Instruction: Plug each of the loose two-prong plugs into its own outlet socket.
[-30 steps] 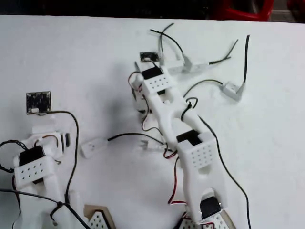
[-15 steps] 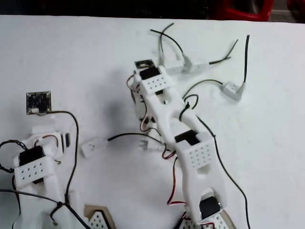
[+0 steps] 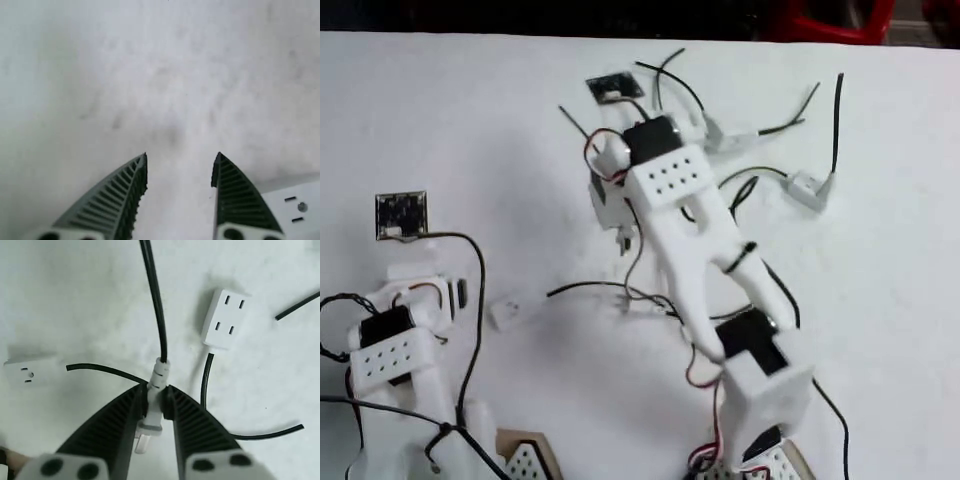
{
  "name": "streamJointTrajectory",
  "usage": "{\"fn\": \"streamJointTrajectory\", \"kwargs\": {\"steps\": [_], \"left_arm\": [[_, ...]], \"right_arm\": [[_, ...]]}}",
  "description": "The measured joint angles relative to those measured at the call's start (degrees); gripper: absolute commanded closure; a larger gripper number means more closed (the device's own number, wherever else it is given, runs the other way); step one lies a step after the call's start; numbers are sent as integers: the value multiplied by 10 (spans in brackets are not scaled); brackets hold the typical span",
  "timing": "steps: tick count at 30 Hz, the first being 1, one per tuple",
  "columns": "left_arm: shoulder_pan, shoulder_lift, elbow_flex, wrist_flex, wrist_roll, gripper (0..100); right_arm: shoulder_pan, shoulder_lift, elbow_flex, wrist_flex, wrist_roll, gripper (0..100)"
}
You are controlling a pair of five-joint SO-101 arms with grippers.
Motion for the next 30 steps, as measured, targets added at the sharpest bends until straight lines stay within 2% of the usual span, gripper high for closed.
{"fn": "streamJointTrajectory", "kwargs": {"steps": [5, 10, 18, 25, 30], "left_arm": [[0, 0, 0, 0, 0, 785], [0, 0, 0, 0, 0, 785], [0, 0, 0, 0, 0, 785], [0, 0, 0, 0, 0, 785], [0, 0, 0, 0, 0, 785]], "right_arm": [[-10, -84, 90, -26, 2, 981], [-13, -157, 231, -113, 4, 982], [-23, -171, 399, -244, 4, 982], [-69, -171, 475, -264, 4, 982], [-74, -171, 510, -265, 4, 982]]}}
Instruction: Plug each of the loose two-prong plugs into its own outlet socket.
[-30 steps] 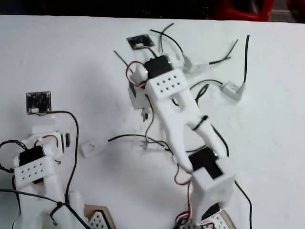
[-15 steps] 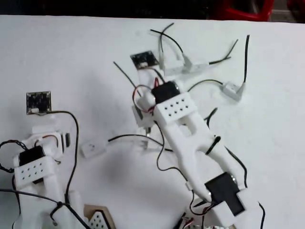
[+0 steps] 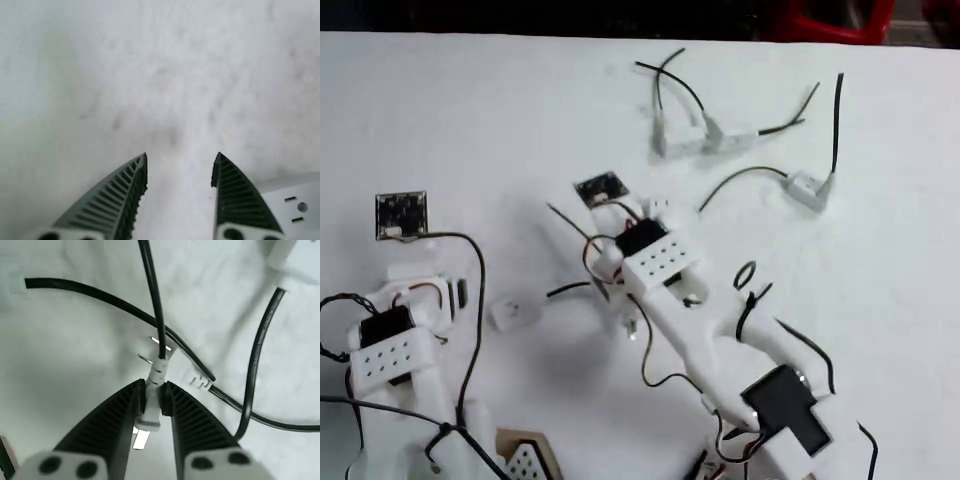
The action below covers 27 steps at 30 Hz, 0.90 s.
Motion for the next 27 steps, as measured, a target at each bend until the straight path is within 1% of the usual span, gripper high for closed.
{"fn": "streamJointTrajectory", "kwargs": {"steps": [6, 13, 17, 18, 24, 27], "left_arm": [[0, 0, 0, 0, 0, 785], [0, 0, 0, 0, 0, 785], [0, 0, 0, 0, 0, 785], [0, 0, 0, 0, 0, 785], [0, 0, 0, 0, 0, 785], [0, 0, 0, 0, 0, 785]], "right_arm": [[-5, 2, 20, -11, 0, 981], [-21, 63, 19, -23, 1, 978], [-33, 76, 17, -24, 1, 904], [-36, 79, 17, -24, 1, 899], [-38, 92, 19, -11, 1, 980], [-40, 92, 19, -11, 1, 974]]}}
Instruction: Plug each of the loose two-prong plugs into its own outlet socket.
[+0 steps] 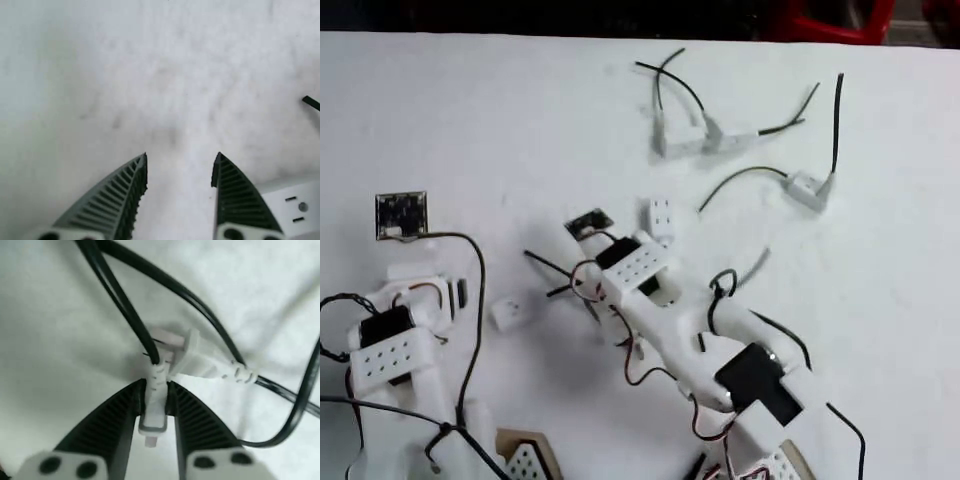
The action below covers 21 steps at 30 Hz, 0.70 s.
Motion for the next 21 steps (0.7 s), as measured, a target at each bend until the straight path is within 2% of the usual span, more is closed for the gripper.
{"fn": "streamJointTrajectory", "kwargs": {"steps": [5, 21], "left_arm": [[0, 0, 0, 0, 0, 785], [0, 0, 0, 0, 0, 785]], "right_arm": [[1, 0, 0, 2, 0, 935], [1, 0, -33, 57, 0, 932]]}}
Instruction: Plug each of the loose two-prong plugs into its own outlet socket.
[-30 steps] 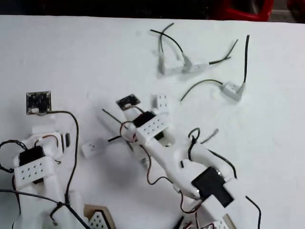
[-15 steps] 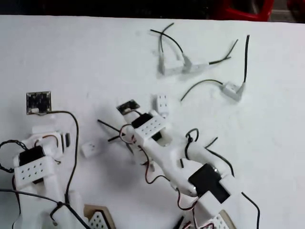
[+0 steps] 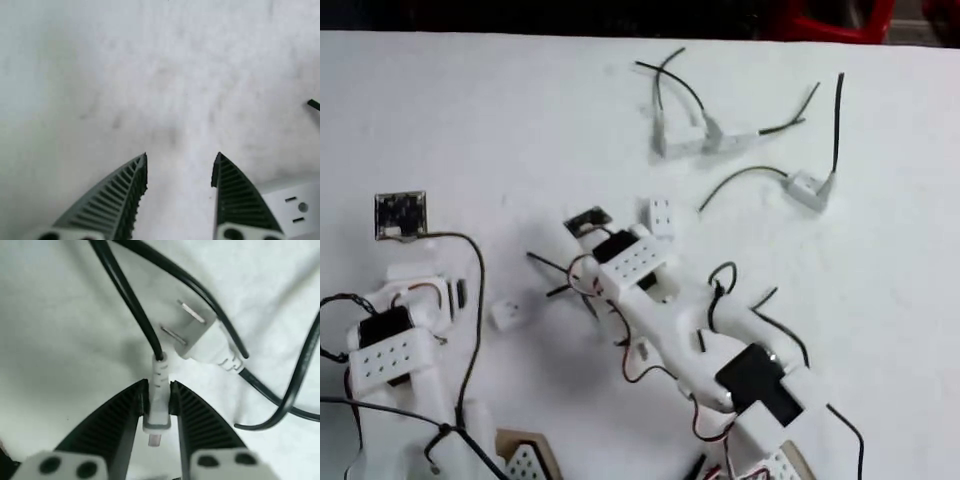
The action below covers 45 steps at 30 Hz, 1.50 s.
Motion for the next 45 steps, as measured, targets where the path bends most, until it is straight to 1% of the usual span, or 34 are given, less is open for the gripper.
{"fn": "streamJointTrajectory", "kwargs": {"steps": [5, 16, 18, 22, 45], "left_arm": [[0, 0, 0, 0, 0, 785], [0, 0, 0, 0, 0, 785], [0, 0, 0, 0, 0, 785], [0, 0, 0, 0, 0, 785], [0, 0, 0, 0, 0, 785]], "right_arm": [[0, 0, 0, 0, 0, 894], [0, 0, 0, 11, 0, 894], [0, 0, 0, 11, 0, 905], [0, 0, 0, 11, 0, 957], [0, 3, 3, 11, 0, 956]]}}
